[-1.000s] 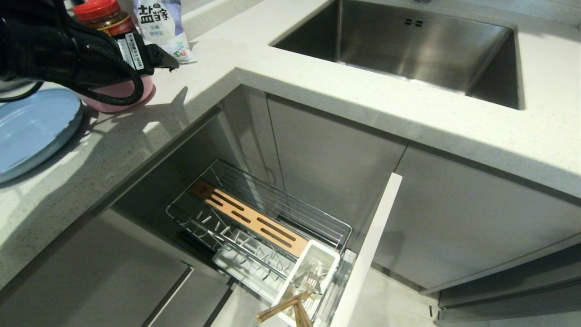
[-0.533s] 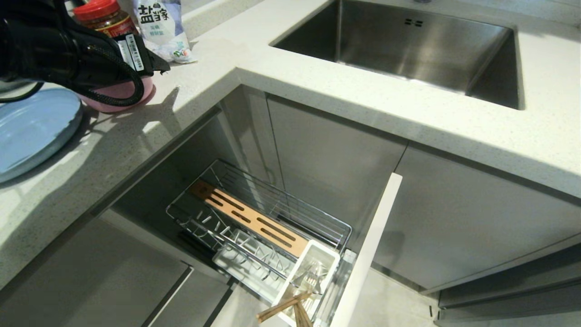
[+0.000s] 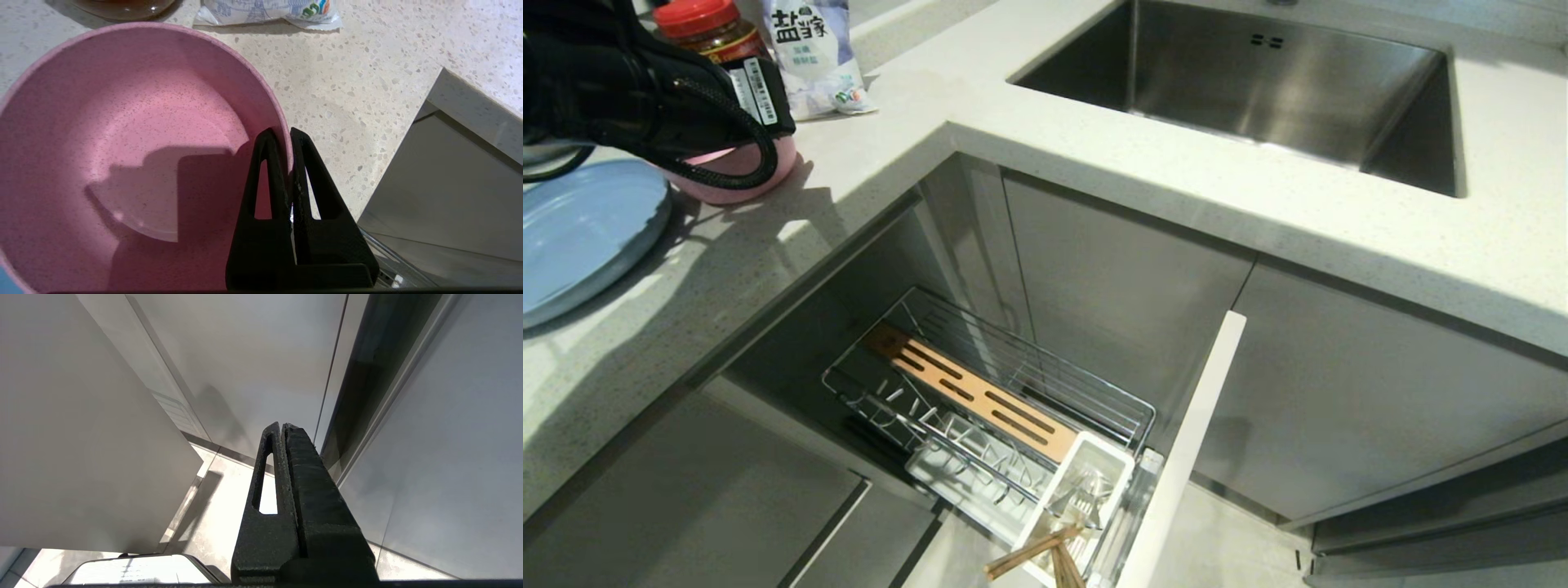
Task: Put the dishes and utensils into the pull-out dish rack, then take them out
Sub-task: Pick up the bowl and place it in the cupboard
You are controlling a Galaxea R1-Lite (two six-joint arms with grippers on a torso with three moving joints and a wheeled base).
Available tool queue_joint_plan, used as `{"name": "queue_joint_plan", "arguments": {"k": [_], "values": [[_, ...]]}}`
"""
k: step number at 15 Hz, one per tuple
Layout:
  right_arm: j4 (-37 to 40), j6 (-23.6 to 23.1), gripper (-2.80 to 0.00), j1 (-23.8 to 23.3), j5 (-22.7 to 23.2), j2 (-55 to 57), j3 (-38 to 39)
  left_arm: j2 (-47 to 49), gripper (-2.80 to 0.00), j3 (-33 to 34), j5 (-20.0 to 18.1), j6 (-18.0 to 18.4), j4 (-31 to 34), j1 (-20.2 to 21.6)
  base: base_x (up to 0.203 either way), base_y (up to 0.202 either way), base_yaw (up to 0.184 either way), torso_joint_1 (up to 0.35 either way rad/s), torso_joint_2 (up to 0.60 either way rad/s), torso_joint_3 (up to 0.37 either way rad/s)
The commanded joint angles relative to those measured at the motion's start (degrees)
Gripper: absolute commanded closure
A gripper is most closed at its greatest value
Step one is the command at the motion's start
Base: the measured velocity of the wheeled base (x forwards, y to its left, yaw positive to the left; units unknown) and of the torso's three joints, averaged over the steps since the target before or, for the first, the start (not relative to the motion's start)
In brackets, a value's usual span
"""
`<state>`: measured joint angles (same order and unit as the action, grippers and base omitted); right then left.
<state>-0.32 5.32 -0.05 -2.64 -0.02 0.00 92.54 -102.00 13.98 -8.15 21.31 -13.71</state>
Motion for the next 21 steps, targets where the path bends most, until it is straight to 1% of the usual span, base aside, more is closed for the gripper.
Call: {"name": "queue_joint_plan", "arguments": {"k": [1,7,10,12,13,14,16,17,19,20,21], "values": [[0.0,0.0,0.0,0.0,0.0,-0.2,0.0,-0.8,0.0,0.0,0.1,-0.1,0.2,0.0,0.0,0.0,0.0,0.0,0.0,0.0],[0.0,0.0,0.0,0.0,-0.1,-0.2,0.0,-9.8,0.0,3.5,0.2,-0.4,0.2,-0.4,0.0,0.0,0.0,0.0,0.0,0.0],[0.0,0.0,0.0,0.0,-0.1,-0.2,0.0,-13.4,0.0,4.7,0.7,-0.6,-2.3,-3.6,0.0,0.0,0.0,0.0,0.0,0.0],[0.0,0.0,0.0,0.0,0.0,-0.2,0.0,-16.3,0.0,7.3,1.3,-0.8,-4.8,-5.3,0.0,0.0,0.0,0.0,0.0,0.0],[0.0,0.0,0.0,0.0,0.0,-0.2,0.0,-17.2,0.0,8.8,1.4,-1.2,-6.3,-7.2,0.0,0.0,0.0,0.0,0.0,0.0],[0.0,0.0,0.0,0.0,0.0,-0.2,0.0,-18.2,0.0,10.7,1.6,-1.6,-8.1,-10.2,0.0,0.0,0.0,0.0,0.0,0.0],[0.0,0.0,0.0,0.0,0.0,-0.2,0.0,-19.7,0.0,14.4,3.9,-2.0,-12.0,-15.5,0.0,0.0,0.0,0.0,0.0,0.0],[0.0,0.0,0.0,0.0,0.0,-0.2,0.0,-20.1,0.0,16.0,5.3,-2.3,-14.1,-16.9,0.0,0.0,0.0,0.0,0.0,0.0],[0.0,0.0,0.0,0.0,0.0,-0.2,0.0,-21.2,0.0,21.3,6.1,-3.2,-18.4,-19.6,0.0,0.0,0.0,0.0,0.0,0.0],[0.0,0.0,0.0,0.0,0.0,-0.2,0.0,-21.4,0.0,22.8,6.2,-4.0,-20.2,-21.6,0.0,0.0,0.0,0.0,0.0,0.0],[0.0,0.0,0.0,0.0,0.0,-0.2,0.0,-21.4,0.0,23.4,6.3,-6.6,-21.0,-22.9,0.0,0.0,0.0,0.0,0.0,0.0]]}}
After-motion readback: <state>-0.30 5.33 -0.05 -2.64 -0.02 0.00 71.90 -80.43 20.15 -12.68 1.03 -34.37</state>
